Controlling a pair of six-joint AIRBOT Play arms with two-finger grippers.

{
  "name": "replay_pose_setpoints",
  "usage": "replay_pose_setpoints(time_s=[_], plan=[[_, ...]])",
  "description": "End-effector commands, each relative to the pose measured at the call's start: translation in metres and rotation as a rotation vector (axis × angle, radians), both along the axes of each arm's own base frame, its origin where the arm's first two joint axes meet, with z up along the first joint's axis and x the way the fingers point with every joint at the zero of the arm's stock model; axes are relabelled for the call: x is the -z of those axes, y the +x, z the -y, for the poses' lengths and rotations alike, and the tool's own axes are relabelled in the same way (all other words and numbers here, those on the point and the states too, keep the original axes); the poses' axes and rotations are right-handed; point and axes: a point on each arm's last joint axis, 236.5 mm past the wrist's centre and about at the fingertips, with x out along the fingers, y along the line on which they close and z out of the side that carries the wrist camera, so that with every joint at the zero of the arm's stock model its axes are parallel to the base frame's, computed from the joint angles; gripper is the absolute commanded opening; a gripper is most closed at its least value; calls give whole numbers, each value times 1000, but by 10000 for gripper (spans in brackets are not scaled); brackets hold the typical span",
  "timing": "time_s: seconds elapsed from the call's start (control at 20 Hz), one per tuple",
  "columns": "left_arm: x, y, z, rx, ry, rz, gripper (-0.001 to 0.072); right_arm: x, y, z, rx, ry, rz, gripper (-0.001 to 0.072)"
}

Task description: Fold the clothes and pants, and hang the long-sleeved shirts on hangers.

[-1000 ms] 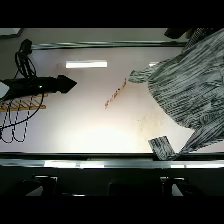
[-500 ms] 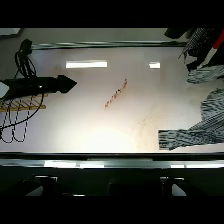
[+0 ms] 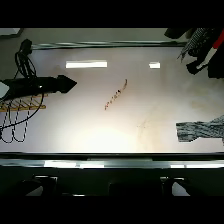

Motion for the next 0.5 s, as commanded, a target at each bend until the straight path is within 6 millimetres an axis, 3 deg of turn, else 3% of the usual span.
replay_pose_setpoints(time_s=[0.0, 0.45], plan=[[1, 0, 0, -1, 1, -1, 544, -17, -6, 15, 22, -61, 64, 23], [1, 0, 0, -1, 1, -1, 544, -49, -1, 15, 4, -176, 150, 22]])
